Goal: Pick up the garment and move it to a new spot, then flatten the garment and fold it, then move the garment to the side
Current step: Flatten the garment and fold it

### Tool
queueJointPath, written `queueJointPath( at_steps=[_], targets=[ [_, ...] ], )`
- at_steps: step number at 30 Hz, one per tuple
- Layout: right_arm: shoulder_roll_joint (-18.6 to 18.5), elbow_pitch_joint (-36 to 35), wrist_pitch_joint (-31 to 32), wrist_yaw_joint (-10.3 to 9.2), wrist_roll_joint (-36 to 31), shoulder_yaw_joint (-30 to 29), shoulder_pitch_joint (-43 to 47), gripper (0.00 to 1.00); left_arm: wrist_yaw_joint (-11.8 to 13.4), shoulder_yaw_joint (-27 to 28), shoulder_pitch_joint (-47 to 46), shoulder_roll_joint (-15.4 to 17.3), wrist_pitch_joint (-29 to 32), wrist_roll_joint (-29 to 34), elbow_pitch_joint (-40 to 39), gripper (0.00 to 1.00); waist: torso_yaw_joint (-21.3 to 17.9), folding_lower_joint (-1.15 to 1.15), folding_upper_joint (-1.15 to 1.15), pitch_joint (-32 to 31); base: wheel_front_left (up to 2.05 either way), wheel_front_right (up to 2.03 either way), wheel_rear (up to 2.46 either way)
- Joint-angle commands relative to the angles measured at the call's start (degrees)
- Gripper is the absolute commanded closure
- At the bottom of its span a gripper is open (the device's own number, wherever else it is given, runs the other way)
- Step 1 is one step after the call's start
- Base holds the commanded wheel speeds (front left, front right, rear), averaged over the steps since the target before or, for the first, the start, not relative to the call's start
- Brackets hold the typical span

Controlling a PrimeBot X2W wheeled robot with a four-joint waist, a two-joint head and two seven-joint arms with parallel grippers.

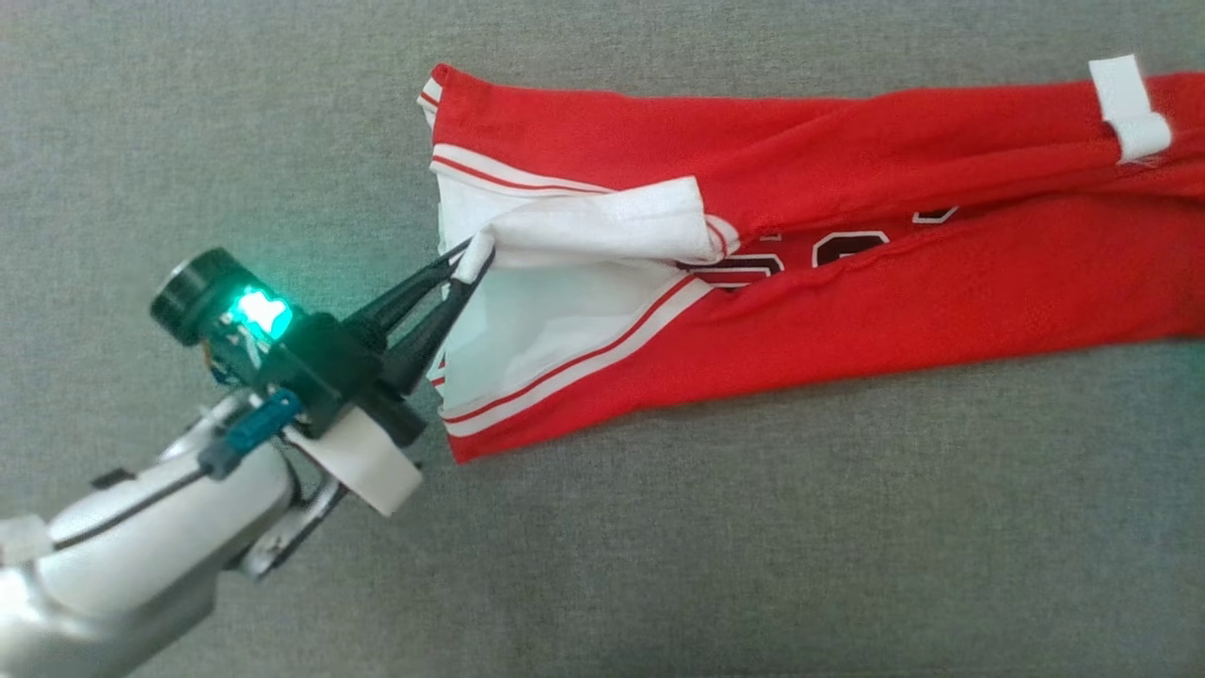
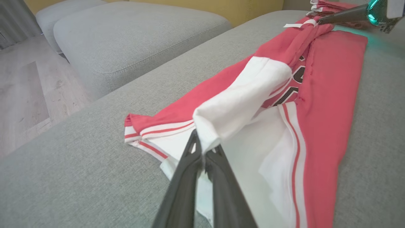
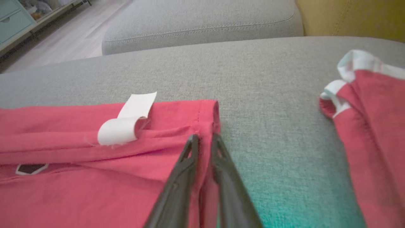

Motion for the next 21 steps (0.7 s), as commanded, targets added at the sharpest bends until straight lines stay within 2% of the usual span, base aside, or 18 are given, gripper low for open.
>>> queueJointPath(
  at_steps=[1, 2, 7, 12, 16, 17, 21],
  targets=[
    [-1.8, 0.0, -0.8, -0.04, -0.5, -1.2, 2.3, 0.0, 0.8, 2.4, -0.2, 1.2, -1.0, -0.3, -0.3, 0.56, -0.1, 0.0, 0.0, -0.3, 0.0, 0.0, 0.0],
    [-1.3, 0.2, -0.8, -0.04, -0.9, -2.2, 2.8, 0.0, 1.4, 2.5, 0.3, 0.5, -1.7, -0.3, 0.5, 0.0, -0.2, 0.0, 0.0, -0.6, 0.0, 0.0, 0.0],
    [1.2, 0.7, -0.8, -0.04, -3.8, -9.7, 7.1, 0.0, 7.4, 4.9, 4.8, -4.2, -6.4, -1.6, 4.3, 0.0, -0.6, 0.0, 0.0, -3.4, 0.0, 0.0, 0.0],
    [6.4, -1.7, -0.8, -0.04, -7.6, -19.2, 15.2, 0.0, 13.8, 10.3, 12.5, -10.3, -8.4, -2.5, 6.5, 0.0, -0.4, 0.0, 0.0, -7.1, 0.0, 0.0, 0.0],
    [10.7, -3.2, -0.8, -0.04, -10.0, -24.4, 20.9, 0.0, 17.8, 17.4, 19.6, -15.1, -8.5, 3.3, 5.5, 0.0, 0.8, 0.0, 0.0, -9.6, 0.0, 0.0, 0.0],
    [12.4, -2.9, -0.8, -0.04, -10.9, -26.4, 22.4, 0.0, 19.1, 20.3, 23.1, -17.2, -8.5, 7.0, 5.1, 0.0, 1.8, 0.0, 0.0, -10.7, 0.0, 0.0, 0.0],
    [15.3, 0.2, 0.6, -0.04, -13.3, -31.0, 21.9, 0.0, 19.9, 24.8, 29.1, -21.4, -8.5, 13.9, 3.8, 0.0, 4.1, 0.0, 0.0, -11.9, 0.0, 0.0, 0.0]
  ],
)
